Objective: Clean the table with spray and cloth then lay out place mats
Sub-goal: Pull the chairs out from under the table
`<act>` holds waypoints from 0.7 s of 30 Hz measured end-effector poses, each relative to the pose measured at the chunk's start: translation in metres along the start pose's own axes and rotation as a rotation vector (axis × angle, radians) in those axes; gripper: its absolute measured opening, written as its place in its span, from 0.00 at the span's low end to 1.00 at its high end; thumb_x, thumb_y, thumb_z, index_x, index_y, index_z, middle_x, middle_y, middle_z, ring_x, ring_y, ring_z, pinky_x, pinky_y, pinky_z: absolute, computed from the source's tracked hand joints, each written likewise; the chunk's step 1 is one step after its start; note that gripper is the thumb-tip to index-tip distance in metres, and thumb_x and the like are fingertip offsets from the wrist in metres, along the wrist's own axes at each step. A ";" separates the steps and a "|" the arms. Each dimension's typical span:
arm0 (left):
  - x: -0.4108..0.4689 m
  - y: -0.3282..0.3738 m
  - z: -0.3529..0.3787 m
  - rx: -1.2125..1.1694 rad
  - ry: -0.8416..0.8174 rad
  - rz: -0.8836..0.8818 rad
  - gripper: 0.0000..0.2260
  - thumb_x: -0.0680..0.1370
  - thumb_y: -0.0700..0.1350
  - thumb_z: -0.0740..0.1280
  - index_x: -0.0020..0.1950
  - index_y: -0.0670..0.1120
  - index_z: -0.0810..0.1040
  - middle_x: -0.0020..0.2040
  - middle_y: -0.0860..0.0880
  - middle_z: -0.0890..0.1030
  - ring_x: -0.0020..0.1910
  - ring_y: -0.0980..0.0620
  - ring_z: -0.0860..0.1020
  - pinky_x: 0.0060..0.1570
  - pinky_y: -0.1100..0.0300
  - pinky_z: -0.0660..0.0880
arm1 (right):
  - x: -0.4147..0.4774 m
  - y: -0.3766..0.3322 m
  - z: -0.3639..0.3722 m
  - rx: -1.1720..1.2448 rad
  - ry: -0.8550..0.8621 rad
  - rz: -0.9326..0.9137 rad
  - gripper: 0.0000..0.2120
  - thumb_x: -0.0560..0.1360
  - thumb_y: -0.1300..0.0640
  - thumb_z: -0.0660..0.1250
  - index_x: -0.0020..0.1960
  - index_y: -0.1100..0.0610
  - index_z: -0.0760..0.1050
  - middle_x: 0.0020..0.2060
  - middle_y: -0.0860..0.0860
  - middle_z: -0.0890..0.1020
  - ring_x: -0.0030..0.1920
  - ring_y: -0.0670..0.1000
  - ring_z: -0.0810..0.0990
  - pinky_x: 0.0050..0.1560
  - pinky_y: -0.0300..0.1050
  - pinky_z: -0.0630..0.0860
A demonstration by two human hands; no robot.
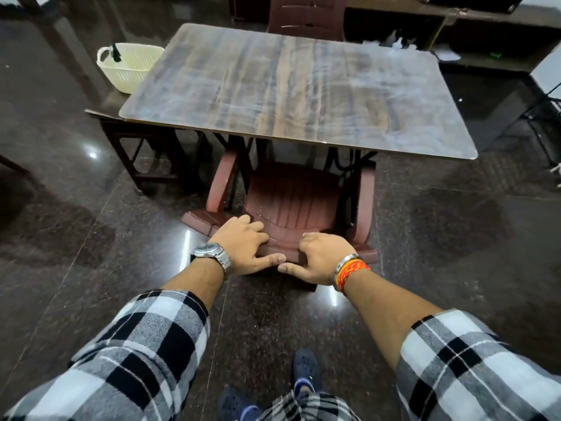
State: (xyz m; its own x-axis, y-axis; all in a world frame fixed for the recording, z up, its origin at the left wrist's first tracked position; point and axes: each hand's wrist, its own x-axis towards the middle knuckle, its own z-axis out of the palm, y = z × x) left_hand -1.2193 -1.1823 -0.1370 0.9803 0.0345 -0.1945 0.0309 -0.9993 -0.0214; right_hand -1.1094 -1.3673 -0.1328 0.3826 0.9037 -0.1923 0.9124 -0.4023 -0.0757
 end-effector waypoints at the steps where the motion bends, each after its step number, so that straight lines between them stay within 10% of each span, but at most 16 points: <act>1: 0.005 0.000 0.000 0.004 -0.006 0.030 0.55 0.66 0.79 0.27 0.59 0.50 0.83 0.52 0.51 0.80 0.46 0.49 0.68 0.53 0.50 0.71 | -0.001 0.010 0.000 -0.003 0.004 -0.006 0.47 0.65 0.20 0.38 0.45 0.56 0.78 0.50 0.55 0.82 0.56 0.56 0.79 0.50 0.52 0.78; 5: 0.017 -0.004 0.003 -0.044 -0.014 -0.008 0.57 0.63 0.82 0.28 0.69 0.54 0.77 0.61 0.52 0.83 0.56 0.45 0.78 0.55 0.50 0.76 | -0.005 0.048 0.004 -0.036 0.025 -0.051 0.44 0.68 0.22 0.39 0.45 0.55 0.79 0.50 0.53 0.82 0.54 0.54 0.80 0.49 0.50 0.78; 21: 0.050 0.012 -0.008 -0.056 -0.084 -0.174 0.49 0.63 0.85 0.40 0.61 0.57 0.82 0.43 0.53 0.83 0.45 0.48 0.83 0.35 0.57 0.69 | 0.008 0.090 0.005 -0.085 0.121 -0.142 0.37 0.71 0.24 0.41 0.37 0.53 0.74 0.39 0.49 0.79 0.43 0.52 0.79 0.38 0.46 0.77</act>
State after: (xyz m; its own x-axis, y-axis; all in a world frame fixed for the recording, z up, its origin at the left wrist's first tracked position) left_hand -1.1680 -1.1927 -0.1397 0.9395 0.2060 -0.2737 0.2120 -0.9772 -0.0077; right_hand -1.0249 -1.3969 -0.1462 0.2595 0.9635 -0.0663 0.9654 -0.2606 -0.0097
